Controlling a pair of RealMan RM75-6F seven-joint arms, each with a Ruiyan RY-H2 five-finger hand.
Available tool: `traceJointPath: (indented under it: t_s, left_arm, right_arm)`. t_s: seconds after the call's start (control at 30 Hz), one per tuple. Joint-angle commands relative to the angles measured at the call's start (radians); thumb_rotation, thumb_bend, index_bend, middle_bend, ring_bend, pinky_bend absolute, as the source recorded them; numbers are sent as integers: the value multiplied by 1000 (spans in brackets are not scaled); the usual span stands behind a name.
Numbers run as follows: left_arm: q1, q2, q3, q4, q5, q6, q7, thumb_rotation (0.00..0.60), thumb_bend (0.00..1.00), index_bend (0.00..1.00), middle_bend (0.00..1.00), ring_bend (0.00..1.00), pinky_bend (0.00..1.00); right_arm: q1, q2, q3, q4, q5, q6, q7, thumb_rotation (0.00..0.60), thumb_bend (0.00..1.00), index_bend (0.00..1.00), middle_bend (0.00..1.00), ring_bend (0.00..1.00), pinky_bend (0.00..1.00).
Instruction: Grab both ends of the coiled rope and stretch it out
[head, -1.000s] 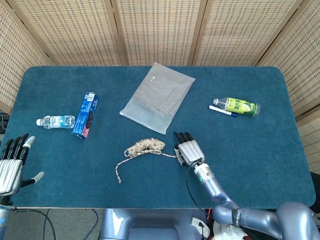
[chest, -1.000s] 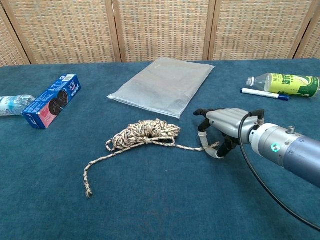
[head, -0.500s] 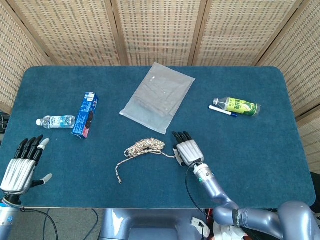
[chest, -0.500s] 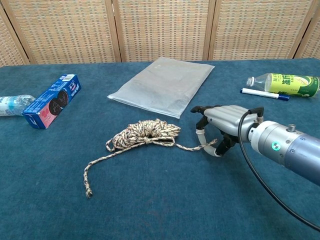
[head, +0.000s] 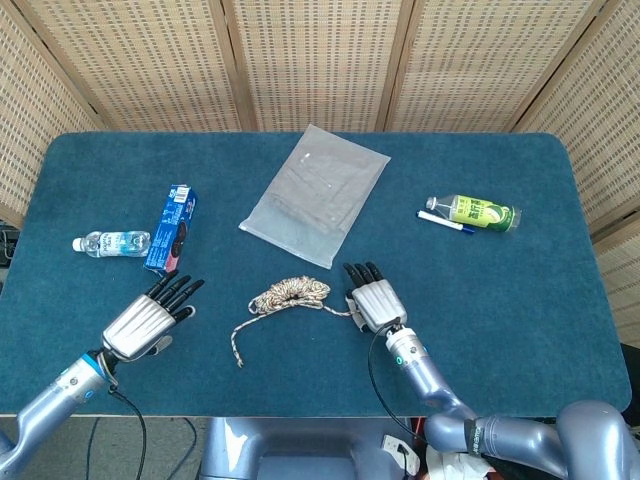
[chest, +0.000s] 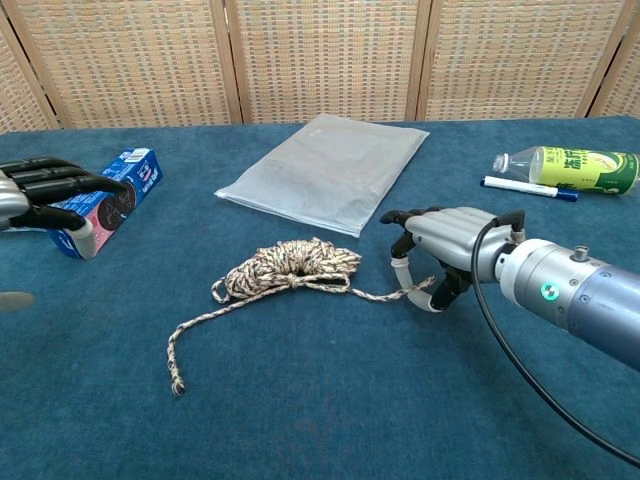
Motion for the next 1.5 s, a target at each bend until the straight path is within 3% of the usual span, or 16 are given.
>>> traceJointPath:
  t_s: [0.03,0.2,0.67,1.17,1.5]
  left_arm:
    - [-42,-35,10,25,27,-37,2,600,273,385,0,0,0]
    - [-103,-102,21,45,33,-117,23,600,279,398,0,0,0]
    - [-168,-244,59,156,39,-139,-12,600,308,460,0,0,0]
    - [-208,-329,85,250,34,-120,-70,600,310,552,0,0,0]
    - [-222,-346,100,267,18,-122,-73,600,310,557,0,0,0]
  right_arm:
    - [3,-2,1,-2,4,0,-4,600,647,693,0,0,0]
    - [6,-8,-3,1,6,0,-11,600,647,693,0,0,0]
    - [5,-5,-11,-3,10,9,-21,600,647,693,0,0,0]
    - [3,-8,-13,-13,21,23,-40,600,646,695,0,0,0]
    - [3,-6,-13,-14,19,24,-33,600,647,698,0,0,0]
